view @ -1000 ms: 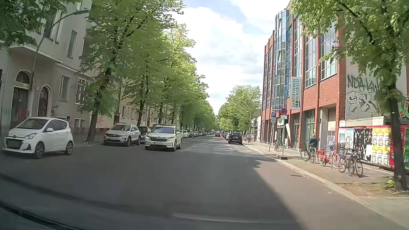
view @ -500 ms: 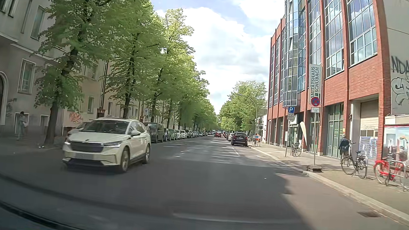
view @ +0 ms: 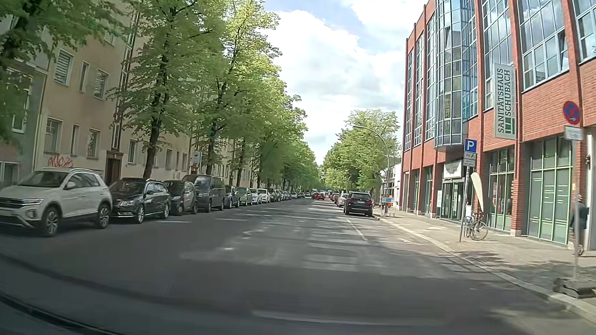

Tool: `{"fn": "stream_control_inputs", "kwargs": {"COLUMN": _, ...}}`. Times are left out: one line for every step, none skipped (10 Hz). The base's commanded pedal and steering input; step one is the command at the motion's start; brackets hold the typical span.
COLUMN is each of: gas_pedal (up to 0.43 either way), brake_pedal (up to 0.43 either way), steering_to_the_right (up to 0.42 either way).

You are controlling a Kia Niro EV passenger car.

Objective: Follow the waypoints while adhering to traffic rules and regulations

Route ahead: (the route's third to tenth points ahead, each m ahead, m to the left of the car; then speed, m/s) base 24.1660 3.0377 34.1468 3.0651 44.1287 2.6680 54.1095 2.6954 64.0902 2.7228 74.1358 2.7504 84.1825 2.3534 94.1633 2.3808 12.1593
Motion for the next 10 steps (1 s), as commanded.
{"fn": "stream_control_inputs", "kwargs": {"gas_pedal": 0.079, "brake_pedal": 0.018, "steering_to_the_right": -0.005}}
{"fn": "stream_control_inputs", "kwargs": {"gas_pedal": 0.079, "brake_pedal": 0.018, "steering_to_the_right": -0.002}}
{"fn": "stream_control_inputs", "kwargs": {"gas_pedal": 0.067, "brake_pedal": 0.018, "steering_to_the_right": 0.000}}
{"fn": "stream_control_inputs", "kwargs": {"gas_pedal": 0.067, "brake_pedal": 0.018, "steering_to_the_right": 0.000}}
{"fn": "stream_control_inputs", "kwargs": {"gas_pedal": 0.059, "brake_pedal": 0.018, "steering_to_the_right": 0.000}}
{"fn": "stream_control_inputs", "kwargs": {"gas_pedal": 0.047, "brake_pedal": 0.018, "steering_to_the_right": 0.001}}
{"fn": "stream_control_inputs", "kwargs": {"gas_pedal": 0.047, "brake_pedal": 0.018, "steering_to_the_right": 0.001}}
{"fn": "stream_control_inputs", "kwargs": {"gas_pedal": 0.047, "brake_pedal": 0.018, "steering_to_the_right": 0.001}}
{"fn": "stream_control_inputs", "kwargs": {"gas_pedal": 0.047, "brake_pedal": 0.018, "steering_to_the_right": 0.001}}
{"fn": "stream_control_inputs", "kwargs": {"gas_pedal": 0.047, "brake_pedal": 0.018, "steering_to_the_right": 0.001}}
